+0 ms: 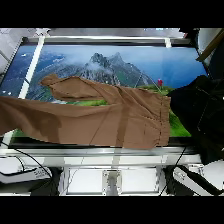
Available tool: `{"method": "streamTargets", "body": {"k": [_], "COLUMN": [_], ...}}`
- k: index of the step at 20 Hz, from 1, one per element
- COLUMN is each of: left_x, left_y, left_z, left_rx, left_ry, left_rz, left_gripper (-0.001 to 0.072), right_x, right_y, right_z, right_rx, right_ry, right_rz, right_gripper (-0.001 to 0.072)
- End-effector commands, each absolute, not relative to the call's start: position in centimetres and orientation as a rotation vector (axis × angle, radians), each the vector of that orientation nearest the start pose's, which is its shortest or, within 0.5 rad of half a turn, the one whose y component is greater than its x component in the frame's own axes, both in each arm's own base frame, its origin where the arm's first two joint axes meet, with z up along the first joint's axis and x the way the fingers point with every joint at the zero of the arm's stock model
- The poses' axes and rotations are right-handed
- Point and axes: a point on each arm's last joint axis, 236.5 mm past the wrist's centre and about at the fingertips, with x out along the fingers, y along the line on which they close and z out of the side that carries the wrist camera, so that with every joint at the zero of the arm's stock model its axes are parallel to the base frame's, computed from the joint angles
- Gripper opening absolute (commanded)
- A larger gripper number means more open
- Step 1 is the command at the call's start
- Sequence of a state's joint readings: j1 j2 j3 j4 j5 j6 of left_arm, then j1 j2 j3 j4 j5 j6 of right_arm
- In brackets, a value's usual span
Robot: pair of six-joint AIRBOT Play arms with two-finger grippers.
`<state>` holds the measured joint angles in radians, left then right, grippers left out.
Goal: Fold the clothes and pants, and hang the long-sleeved shirts on hangers.
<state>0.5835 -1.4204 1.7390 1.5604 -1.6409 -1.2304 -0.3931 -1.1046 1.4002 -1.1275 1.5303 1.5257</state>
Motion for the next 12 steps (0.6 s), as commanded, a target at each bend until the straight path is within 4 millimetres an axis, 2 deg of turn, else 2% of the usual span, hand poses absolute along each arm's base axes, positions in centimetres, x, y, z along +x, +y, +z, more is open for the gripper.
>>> {"method": "streamTargets", "body": {"k": [1, 2, 4, 6, 9, 12], "left_x": [33.0, 32.9, 34.8, 37.8, 42.8, 46.8], "left_y": [24.8, 25.9, 27.6, 29.2, 31.1, 30.4], "left_z": [5.0, 2.6, -1.3, -3.0, -1.4, 0.1], "left_rx": [-0.097, -0.098, -0.095, -0.092, -0.059, -0.029], "left_ry": [1.562, 1.620, 1.613, 1.504, 1.274, 1.130], "left_rz": [0.298, 0.325, 0.359, 0.417, 0.483, 0.455], "left_gripper": [0.0007, 0.0007, 0.0007, 0.0008, 0.0007, 0.0009], "right_x": [34.4, 34.4, 34.7, 34.7, 34.7, 34.9], "right_y": [-3.3, -3.4, -3.4, -3.4, -3.4, -3.5], "right_z": [15.3, 15.3, 15.4, 15.5, 15.5, 15.4], "right_rx": [0.472, 0.472, 0.475, 0.481, 0.484, 0.487], "right_ry": [1.112, 1.110, 1.095, 1.095, 1.095, 1.095], "right_rz": [0.052, 0.052, 0.048, 0.045, 0.043, 0.041], "right_gripper": [0.0529, 0.0529, 0.0529, 0.0529, 0.0529, 0.0529]}}
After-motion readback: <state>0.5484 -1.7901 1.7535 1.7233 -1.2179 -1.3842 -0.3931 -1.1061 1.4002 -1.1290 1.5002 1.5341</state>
